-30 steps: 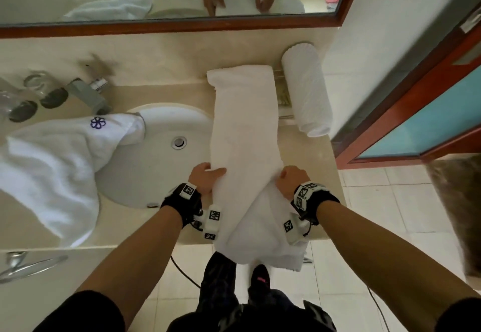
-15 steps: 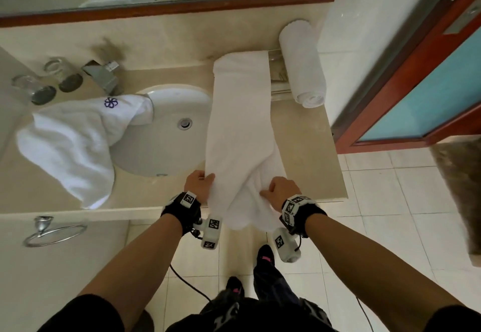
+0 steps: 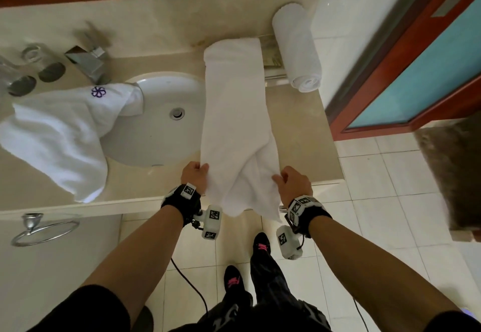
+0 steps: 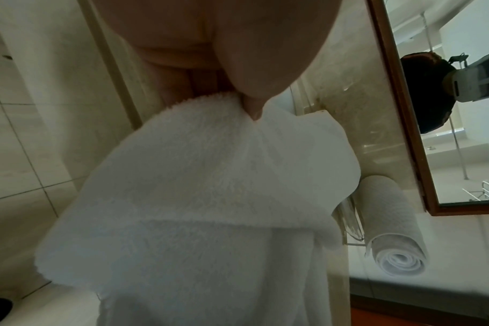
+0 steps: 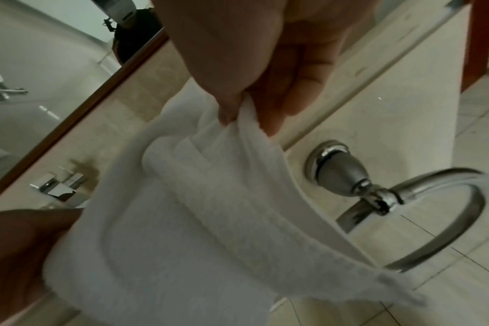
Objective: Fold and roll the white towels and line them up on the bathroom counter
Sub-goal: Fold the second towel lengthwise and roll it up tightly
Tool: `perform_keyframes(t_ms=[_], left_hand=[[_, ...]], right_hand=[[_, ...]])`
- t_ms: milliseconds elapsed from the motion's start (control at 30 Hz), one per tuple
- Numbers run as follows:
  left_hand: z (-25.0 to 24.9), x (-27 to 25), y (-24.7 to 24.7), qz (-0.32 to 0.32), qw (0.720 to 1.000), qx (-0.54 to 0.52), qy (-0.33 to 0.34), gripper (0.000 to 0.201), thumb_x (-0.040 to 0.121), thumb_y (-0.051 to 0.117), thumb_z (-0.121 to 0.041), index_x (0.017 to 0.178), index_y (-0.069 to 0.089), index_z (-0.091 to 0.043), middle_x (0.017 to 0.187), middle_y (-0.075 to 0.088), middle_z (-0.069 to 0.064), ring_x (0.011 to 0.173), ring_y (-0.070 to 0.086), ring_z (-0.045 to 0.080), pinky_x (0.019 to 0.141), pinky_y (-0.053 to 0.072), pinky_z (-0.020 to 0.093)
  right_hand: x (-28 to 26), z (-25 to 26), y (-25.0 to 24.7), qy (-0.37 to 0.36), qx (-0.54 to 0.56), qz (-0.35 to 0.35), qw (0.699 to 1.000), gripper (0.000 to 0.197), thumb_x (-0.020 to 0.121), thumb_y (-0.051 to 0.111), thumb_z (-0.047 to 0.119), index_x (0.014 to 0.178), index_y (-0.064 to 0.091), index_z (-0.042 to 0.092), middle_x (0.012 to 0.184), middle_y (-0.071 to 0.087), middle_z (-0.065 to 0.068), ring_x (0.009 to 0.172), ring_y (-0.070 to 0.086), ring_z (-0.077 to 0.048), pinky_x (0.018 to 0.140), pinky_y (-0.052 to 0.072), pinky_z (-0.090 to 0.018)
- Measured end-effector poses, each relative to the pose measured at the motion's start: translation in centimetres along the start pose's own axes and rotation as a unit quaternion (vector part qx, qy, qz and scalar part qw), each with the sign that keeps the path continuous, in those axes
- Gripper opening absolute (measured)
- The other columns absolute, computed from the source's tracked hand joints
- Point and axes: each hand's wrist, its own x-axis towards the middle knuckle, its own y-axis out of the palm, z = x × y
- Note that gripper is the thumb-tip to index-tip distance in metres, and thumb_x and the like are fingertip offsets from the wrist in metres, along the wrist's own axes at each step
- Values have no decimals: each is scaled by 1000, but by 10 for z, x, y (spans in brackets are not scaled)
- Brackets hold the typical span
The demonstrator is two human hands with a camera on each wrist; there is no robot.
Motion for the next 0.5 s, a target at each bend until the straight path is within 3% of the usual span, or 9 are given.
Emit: perform_keyframes(t_ms=[167,267,333,400,500], left_hand=[[4,-2,-2,-2,1000,-25,-3,20,96,54,-23,103,60,-5,100,60,14,96,61,36,88,53,54],[3,-5,-3,13,1000,-19,5,16,96,53,-22,98,58,-7,97,60,14,88,58,32,84,54,52],[2,-6,-4,22,1000,-11,16,14,96,53,-21,96,57,-8,94,60,13,84,56,30,81,54,49],[2,-9,-5,29,999,-11,17,13,95,53,-21,96,57,-8,92,60,11,82,56,28,78,54,46],[3,-14,-7,47,999,-23,16,13,94,56,-21,101,57,-10,94,63,12,82,60,30,73,56,46]], right_hand=[[-7,-8,-3,9,22,-1,1000,28,89,63,45,80,55,19,73,62,1,70,55,-21,65,45,-30],[-8,-5,-6,24,-3,17,1000,21,86,66,33,82,49,20,74,58,1,70,56,-23,62,45,-30],[-8,6,-4,-7,28,8,1000,14,84,64,22,85,51,20,76,59,4,73,58,-22,65,48,-29],[-7,25,-2,-27,80,26,996,17,85,65,29,98,57,20,89,64,4,83,62,-19,76,51,-28],[1,52,8,28,122,82,989,40,89,64,36,120,58,13,110,64,-3,101,61,-24,84,46,-27]])
